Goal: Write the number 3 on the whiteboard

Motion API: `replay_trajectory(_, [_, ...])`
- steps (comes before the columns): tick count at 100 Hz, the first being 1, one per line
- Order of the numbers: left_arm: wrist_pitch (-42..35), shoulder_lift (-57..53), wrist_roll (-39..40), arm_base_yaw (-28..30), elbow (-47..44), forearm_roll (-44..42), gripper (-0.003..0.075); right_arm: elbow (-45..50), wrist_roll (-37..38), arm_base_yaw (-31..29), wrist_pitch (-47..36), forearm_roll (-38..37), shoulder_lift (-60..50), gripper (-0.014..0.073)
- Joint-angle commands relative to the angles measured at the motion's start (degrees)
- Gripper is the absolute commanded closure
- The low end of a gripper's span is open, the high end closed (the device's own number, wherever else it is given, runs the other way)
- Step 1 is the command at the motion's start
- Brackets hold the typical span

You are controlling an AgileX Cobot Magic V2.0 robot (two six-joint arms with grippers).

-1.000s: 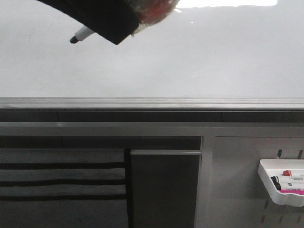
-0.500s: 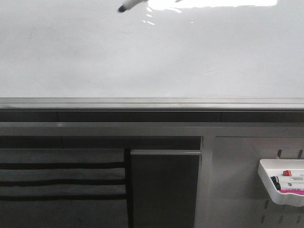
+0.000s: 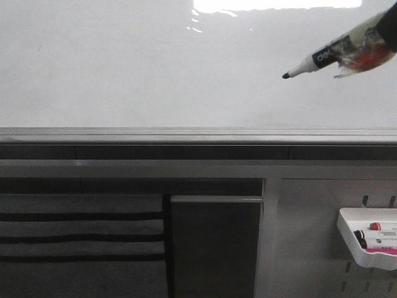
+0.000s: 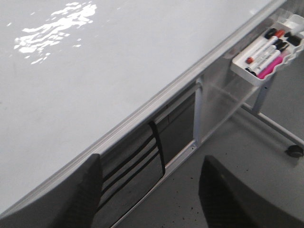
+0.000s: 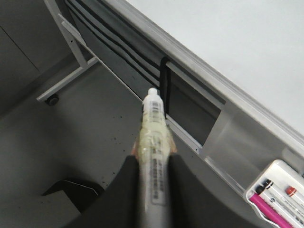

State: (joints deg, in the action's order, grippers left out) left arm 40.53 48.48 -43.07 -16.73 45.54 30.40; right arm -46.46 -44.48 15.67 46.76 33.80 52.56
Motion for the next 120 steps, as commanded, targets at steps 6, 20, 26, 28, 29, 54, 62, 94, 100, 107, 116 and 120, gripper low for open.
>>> replay_trajectory(6, [-4.19,-0.92,1.26,1.94,0.21,3.28,0.0303,-0.86,0.12,-0.28,-6.34,5.22,-0.36,0.0587])
replay_trajectory(20, [-4.19,-0.25,1.26,1.94,0.11,3.45,0.0303,-1.28,-0.28,-0.28,-10.75,8.97,0.04,0.0587])
replay_trajectory(26, [-4.19,0.14,1.26,1.94,0.11,3.45,0.0303,-2.68,-0.14,-0.28,-11.28,10.29,1.29,0.0587])
replay_trajectory(28, [-4.19,0.12,1.26,1.94,0.11,3.45,0.0303,-3.48,-0.14,-0.28,-10.93,10.24,1.70,0.0587])
replay_trajectory(29, [-4.19,0.12,1.26,1.94,0.11,3.45,0.0303,-3.76,-0.14,-0.28,-10.66,10.24,2.17,0.0587])
replay_trajectory(54, [-3.30,0.50,1.26,1.94,0.11,3.45,0.0303,-17.65,-0.14,-0.28,-1.67,9.14,14.64,0.0587])
replay_trajectory(62, [-3.30,0.50,1.26,1.94,0.11,3.45,0.0303,-23.06,0.16,-0.09,3.23,8.85,18.80,0.0587])
replay_trajectory(94, [-3.40,0.50,1.26,1.94,0.11,3.45,0.0303,-31.98,18.19,10.26,-1.65,-13.55,26.04,0.0587])
replay_trajectory(100, [-3.40,0.50,1.26,1.94,0.11,3.45,0.0303,-33.19,18.19,8.79,-1.55,-11.62,26.81,0.0587])
replay_trajectory(107, [-3.40,0.50,1.26,1.94,0.11,3.45,0.0303,-34.21,16.63,6.01,-1.37,-7.37,27.97,0.0587])
replay_trajectory(116, [-3.40,0.50,1.26,1.94,0.11,3.45,0.0303,-34.61,11.08,3.27,-0.38,-1.30,29.22,0.0587])
replay_trajectory(120, [-3.40,0.50,1.26,1.94,0.11,3.45,0.0303,-34.61,9.59,2.98,-0.38,0.18,29.59,0.0587])
